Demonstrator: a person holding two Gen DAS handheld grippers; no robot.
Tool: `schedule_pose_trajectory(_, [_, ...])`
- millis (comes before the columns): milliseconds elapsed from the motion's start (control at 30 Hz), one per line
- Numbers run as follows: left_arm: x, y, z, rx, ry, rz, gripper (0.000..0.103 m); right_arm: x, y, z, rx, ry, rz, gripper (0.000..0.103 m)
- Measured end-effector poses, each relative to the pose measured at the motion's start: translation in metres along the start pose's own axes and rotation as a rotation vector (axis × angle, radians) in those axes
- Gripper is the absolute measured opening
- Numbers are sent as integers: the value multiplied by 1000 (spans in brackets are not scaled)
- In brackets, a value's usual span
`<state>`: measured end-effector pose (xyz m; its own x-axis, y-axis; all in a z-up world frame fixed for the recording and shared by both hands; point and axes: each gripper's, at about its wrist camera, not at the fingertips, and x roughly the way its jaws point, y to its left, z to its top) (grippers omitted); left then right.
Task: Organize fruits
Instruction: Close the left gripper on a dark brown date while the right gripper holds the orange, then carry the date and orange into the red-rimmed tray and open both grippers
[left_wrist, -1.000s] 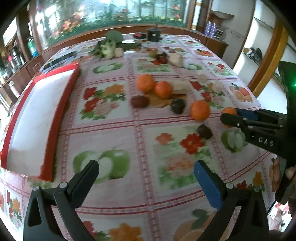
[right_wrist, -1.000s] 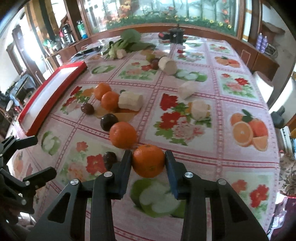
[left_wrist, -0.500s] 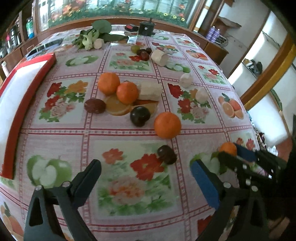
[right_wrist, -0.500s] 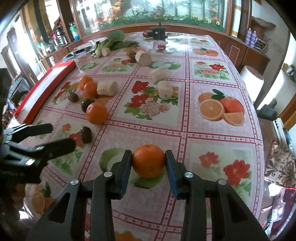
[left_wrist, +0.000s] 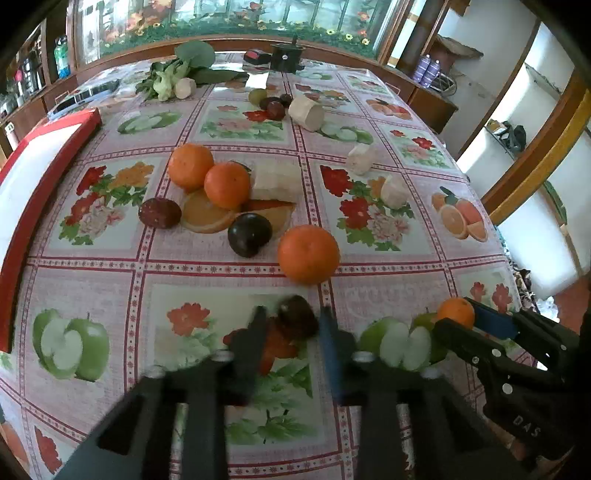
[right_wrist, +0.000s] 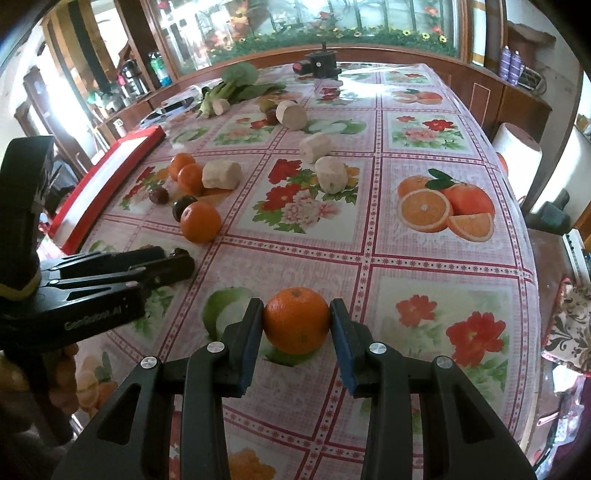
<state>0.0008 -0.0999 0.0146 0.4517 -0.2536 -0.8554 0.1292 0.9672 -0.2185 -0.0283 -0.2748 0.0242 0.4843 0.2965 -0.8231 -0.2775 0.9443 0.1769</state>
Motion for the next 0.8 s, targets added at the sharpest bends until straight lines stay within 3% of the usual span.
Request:
schedule_pose_trajectory(267, [-6,4,-10,-22,-4,-49,22,-1,0,-1,-22,-11,10,36])
schedule_pose_trajectory(800, [-21,23,-20,-14,-3,-7,22,1,18,3,-37,-21,21,36])
